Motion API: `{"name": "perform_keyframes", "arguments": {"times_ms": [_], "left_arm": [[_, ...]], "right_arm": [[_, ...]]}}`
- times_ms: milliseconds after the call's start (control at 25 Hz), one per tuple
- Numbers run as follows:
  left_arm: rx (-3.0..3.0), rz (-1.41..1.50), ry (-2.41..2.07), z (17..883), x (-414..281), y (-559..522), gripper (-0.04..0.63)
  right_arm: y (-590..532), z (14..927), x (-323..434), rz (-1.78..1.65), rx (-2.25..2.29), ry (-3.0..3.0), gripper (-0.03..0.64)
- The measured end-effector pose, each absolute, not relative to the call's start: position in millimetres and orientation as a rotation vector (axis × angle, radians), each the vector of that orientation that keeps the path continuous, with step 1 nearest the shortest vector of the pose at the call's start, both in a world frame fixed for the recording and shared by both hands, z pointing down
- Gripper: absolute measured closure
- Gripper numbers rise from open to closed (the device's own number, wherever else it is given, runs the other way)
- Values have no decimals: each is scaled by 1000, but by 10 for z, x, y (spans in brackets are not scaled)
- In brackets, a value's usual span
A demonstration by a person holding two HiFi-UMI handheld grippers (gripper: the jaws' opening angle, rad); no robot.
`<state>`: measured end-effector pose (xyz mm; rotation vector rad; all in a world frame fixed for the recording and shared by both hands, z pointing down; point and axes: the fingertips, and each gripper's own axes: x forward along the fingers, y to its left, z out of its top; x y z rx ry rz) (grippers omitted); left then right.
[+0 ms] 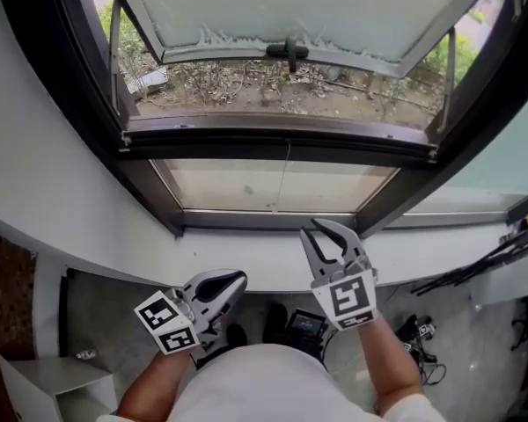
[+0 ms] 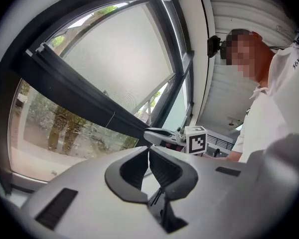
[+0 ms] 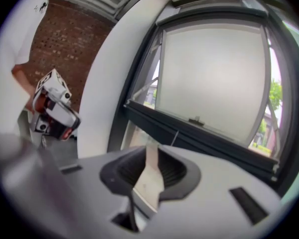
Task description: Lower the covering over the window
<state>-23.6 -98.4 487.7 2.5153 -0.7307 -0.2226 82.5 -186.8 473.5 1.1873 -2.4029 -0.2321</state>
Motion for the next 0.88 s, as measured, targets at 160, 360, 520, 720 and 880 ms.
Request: {"name": "perform_keyframes", "arguments": {"times_ms": [160, 360, 520, 720, 880], "left_arm": [[2497, -239, -786, 4877, -80, -1229, 577], [2495, -238, -838, 4872, 67, -1401, 577], [2497, -234, -836, 4895, 89, -1482, 577], [2522, -222, -780, 4857, 60, -1572, 577], [2547, -202, -745, 4819, -35, -1644, 577]], "right_arm": [[-2196, 4672, 914, -364, 1120, -2357, 549], [-2550, 4648, 957, -520, 1049, -2297, 554], [-2814, 4571, 902, -666, 1036, -2219, 554], [-3150, 4531, 785, -821, 988, -2044, 554], [-3324, 4567, 710, -859, 964, -1950, 554]]}}
